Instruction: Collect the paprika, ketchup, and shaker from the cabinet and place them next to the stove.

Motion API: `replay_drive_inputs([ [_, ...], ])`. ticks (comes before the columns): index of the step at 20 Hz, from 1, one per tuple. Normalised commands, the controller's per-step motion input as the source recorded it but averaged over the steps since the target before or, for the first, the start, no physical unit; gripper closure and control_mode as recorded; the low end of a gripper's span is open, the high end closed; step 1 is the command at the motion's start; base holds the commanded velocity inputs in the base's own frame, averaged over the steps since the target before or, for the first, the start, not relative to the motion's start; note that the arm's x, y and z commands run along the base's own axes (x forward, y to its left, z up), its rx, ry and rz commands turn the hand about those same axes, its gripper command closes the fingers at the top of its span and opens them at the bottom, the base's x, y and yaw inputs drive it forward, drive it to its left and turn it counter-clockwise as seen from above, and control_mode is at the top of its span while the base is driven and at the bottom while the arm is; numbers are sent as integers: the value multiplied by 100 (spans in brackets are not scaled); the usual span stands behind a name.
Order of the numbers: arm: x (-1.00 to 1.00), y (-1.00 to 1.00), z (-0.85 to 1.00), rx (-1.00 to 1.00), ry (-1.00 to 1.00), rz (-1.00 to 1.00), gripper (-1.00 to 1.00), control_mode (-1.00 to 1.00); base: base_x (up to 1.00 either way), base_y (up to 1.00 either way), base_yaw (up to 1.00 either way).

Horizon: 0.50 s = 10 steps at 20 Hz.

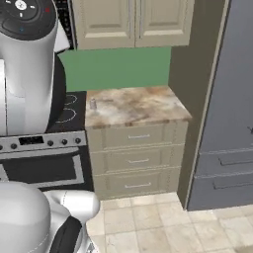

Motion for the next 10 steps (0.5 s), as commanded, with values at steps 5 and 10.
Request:
replay_drive_inputs([
  [5, 0, 0, 0, 0, 0, 0, 100, 100, 0, 98, 43],
  [10, 0, 0, 0, 0, 0, 0, 100, 100, 31, 98, 31],
])
